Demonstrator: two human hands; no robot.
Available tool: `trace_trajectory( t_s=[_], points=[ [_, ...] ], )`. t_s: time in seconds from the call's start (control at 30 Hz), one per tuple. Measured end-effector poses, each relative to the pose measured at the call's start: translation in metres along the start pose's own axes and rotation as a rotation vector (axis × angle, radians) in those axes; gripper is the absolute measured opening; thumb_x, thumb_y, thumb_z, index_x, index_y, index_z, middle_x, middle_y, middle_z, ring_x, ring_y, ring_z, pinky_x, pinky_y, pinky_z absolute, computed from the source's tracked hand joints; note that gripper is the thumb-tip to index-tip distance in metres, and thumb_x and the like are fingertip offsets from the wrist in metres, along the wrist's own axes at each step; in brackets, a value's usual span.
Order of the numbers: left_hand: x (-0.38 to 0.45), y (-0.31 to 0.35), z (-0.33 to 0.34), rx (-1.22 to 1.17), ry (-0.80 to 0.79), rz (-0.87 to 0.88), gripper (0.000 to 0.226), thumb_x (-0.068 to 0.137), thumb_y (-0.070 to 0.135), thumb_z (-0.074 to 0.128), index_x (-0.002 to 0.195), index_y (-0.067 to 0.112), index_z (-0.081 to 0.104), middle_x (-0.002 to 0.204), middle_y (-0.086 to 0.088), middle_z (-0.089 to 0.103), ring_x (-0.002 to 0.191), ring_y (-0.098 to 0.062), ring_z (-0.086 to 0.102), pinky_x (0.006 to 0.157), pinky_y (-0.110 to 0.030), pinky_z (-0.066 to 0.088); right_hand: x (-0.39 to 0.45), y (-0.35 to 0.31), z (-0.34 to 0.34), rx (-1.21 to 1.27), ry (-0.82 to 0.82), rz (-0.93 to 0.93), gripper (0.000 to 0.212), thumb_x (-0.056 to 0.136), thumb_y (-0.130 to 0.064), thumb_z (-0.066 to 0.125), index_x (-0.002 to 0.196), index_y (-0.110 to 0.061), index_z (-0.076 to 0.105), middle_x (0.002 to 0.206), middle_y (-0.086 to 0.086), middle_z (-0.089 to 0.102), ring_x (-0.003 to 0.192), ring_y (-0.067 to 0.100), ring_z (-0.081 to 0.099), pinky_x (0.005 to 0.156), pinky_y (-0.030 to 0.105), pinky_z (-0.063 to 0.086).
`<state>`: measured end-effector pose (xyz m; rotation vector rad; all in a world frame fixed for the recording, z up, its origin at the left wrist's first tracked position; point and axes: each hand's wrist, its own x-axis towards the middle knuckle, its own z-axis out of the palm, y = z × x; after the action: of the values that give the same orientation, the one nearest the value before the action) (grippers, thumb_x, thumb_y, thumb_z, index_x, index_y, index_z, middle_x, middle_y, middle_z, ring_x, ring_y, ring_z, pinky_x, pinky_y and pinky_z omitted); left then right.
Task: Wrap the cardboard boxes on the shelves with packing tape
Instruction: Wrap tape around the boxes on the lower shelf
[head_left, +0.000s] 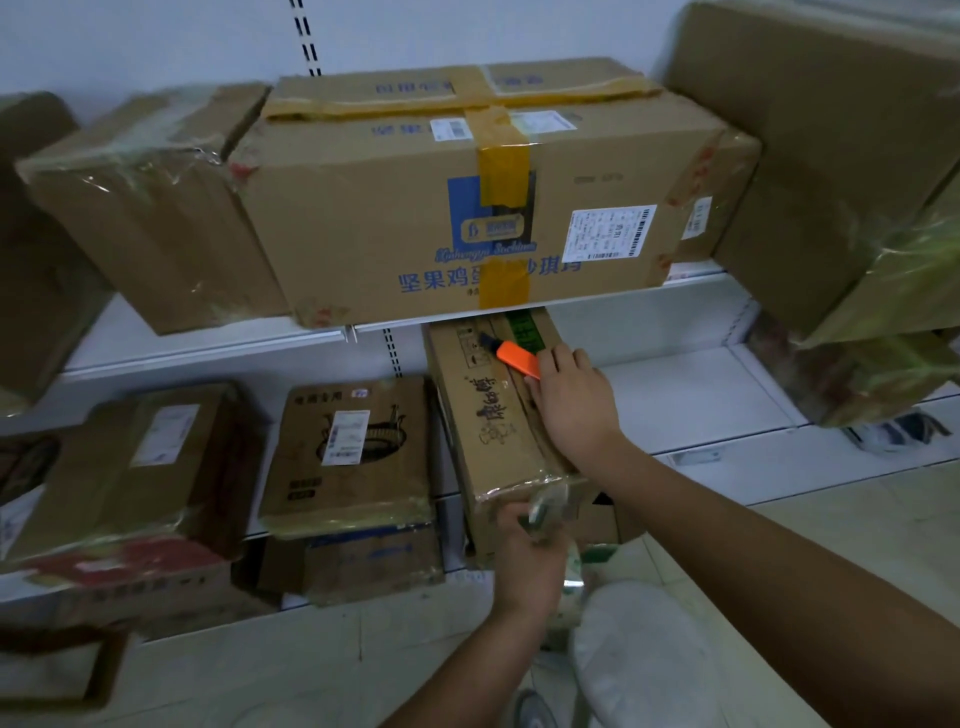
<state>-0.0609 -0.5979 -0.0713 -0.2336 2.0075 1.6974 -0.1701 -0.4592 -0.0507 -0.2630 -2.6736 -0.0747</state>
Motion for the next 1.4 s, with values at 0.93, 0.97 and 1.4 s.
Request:
trace_trajectory(
  t_s=[0.93, 0.97, 1.4],
  points=[
    [0.045, 0.000, -0.020, -0.223, -0.061, 0.186, 0.013, 0.098, 0.017, 0.061, 0.111, 0.019, 0.061, 0.095, 0.007, 0.071, 0.077, 0.002, 0.068, 0.062, -0.014, 0.047, -0.082, 0.029, -0.111, -0.022, -0.558, -0.349, 0.064, 0.093, -0.063, 0.005, 0.139, -0.033, 0.038, 0.071, -0.009, 0.045, 0.067, 0.014, 0.050, 0.060, 0.031, 0.036],
    [0.045, -0.001, -0.021, -0.218, -0.067, 0.179, 0.016, 0.097, 0.020, 0.062, 0.112, 0.026, 0.062, 0.101, 0.011, 0.072, 0.085, 0.002, 0.067, 0.068, -0.016, 0.046, -0.081, 0.025, -0.109, -0.020, -0.564, -0.363, 0.064, 0.093, -0.064, 0.006, 0.136, -0.033, 0.041, 0.069, -0.009, 0.042, 0.066, 0.013, 0.048, 0.059, 0.030, 0.036],
    [0.044, -0.006, -0.029, -0.234, -0.057, 0.070, 0.012, 0.095, 0.014, 0.064, 0.092, 0.010, 0.054, 0.100, -0.009, 0.073, 0.073, -0.037, 0.073, 0.054, -0.036, 0.058, -0.082, 0.065, -0.111, -0.232, -0.598, -0.179, 0.047, 0.100, -0.062, 0.025, 0.127, -0.031, 0.048, 0.082, -0.007, 0.056, 0.069, 0.013, 0.055, 0.064, 0.025, 0.045]
  ],
)
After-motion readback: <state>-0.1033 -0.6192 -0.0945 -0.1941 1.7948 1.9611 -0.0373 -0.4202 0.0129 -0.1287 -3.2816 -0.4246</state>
